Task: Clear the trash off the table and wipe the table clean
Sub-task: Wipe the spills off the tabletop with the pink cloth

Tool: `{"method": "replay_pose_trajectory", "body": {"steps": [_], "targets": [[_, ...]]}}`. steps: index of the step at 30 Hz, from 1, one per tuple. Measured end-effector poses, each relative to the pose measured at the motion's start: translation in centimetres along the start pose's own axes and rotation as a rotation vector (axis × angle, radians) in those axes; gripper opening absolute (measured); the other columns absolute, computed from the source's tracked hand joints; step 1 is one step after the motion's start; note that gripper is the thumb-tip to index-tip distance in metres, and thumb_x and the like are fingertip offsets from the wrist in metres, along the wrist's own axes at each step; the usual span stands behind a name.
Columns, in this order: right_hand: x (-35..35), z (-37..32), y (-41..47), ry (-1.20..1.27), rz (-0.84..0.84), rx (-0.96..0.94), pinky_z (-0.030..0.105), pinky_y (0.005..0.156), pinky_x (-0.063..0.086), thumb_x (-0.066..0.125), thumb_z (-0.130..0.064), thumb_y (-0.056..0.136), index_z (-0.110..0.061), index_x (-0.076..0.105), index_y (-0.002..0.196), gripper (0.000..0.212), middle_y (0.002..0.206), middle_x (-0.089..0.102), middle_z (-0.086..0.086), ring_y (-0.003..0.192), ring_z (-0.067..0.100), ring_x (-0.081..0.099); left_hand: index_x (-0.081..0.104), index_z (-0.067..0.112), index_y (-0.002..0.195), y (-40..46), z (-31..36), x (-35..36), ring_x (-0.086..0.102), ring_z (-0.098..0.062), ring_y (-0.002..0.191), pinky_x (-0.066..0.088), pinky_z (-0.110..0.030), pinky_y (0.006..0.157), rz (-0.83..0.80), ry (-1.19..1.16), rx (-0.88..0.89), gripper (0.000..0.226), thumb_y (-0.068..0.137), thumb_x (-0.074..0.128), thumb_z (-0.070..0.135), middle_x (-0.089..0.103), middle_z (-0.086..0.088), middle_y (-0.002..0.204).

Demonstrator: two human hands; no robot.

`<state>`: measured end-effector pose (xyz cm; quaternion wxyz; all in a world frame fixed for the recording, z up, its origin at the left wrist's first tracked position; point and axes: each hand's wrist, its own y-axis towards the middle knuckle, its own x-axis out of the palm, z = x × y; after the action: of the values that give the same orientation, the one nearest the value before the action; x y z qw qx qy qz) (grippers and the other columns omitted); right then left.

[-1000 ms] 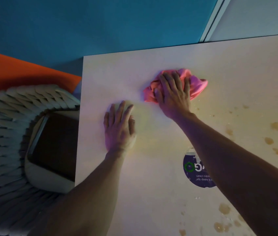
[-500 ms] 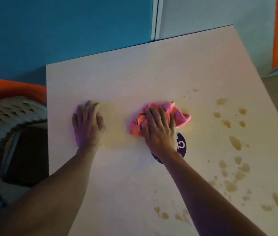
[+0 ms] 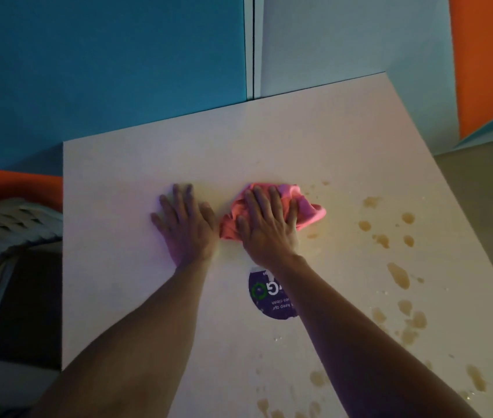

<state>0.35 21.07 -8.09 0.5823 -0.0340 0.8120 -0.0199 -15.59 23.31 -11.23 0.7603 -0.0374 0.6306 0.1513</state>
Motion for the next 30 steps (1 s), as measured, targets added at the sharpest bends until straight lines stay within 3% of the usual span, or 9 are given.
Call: {"method": "replay_pose_trajectory", "body": {"steps": [6, 11, 17, 21, 30], "targets": [[-1.0, 2.4, 7.4, -0.018, 0.025, -0.021, 0.067, 0.117, 0.001, 0.014, -0.053, 0.094, -0.024, 0.031, 0.155, 0.069, 0.163, 0.025, -0.002, 0.152, 0.027, 0.012, 0.049, 0.021, 0.148, -0.2, 1.1, 0.3, 0.035, -0.036, 0.147, 0.021, -0.061, 0.118, 0.077, -0.036, -0.019, 0.053, 0.098, 0.043, 0.037, 0.041, -0.005, 0.158], [-0.7, 1.8, 10.8, -0.018, -0.032, -0.023, 0.067, 0.117, -0.001, 0.024, -0.050, 0.101, -0.026, 0.020, 0.157, 0.062, 0.166, 0.014, -0.005, 0.154, 0.026, 0.001, 0.051, 0.024, 0.146, 0.3, -0.2, 0.2, 0.036, -0.035, 0.146, 0.020, -0.059, 0.118, 0.094, -0.013, -0.025, 0.053, 0.096, 0.046, 0.038, 0.043, -0.003, 0.157], [-1.4, 3.3, 7.9, -0.024, -0.009, -0.088, 0.061, 0.119, -0.001, 0.014, -0.053, 0.098, -0.025, 0.026, 0.157, 0.066, 0.164, 0.021, -0.004, 0.153, 0.024, 0.008, 0.052, 0.025, 0.145, 0.2, 0.0, -0.1, 0.037, -0.034, 0.146, 0.023, -0.057, 0.118, 0.084, 0.008, -0.032, 0.052, 0.095, 0.046, 0.039, 0.044, -0.001, 0.157], [-1.9, 5.9, 5.1, -0.037, 0.066, -0.088, 0.060, 0.120, 0.006, 0.021, -0.053, 0.099, -0.024, 0.035, 0.154, 0.063, 0.161, 0.031, -0.002, 0.152, 0.025, 0.017, 0.051, 0.024, 0.145, 0.1, 0.1, -0.5, 0.036, -0.035, 0.146, 0.022, -0.058, 0.117, 0.083, 0.004, -0.029, 0.052, 0.096, 0.044, 0.038, 0.044, -0.002, 0.157], [-1.9, 10.0, -0.8, -0.051, 0.140, 0.166, 0.058, 0.121, 0.005, 0.028, -0.051, 0.101, -0.029, 0.029, 0.155, 0.058, 0.163, 0.025, -0.005, 0.153, 0.021, 0.014, 0.055, 0.026, 0.141, 0.2, -0.1, -0.1, 0.039, -0.036, 0.144, 0.023, -0.060, 0.116, 0.109, -0.016, -0.016, 0.050, 0.093, 0.049, 0.038, 0.047, -0.001, 0.155]]}}
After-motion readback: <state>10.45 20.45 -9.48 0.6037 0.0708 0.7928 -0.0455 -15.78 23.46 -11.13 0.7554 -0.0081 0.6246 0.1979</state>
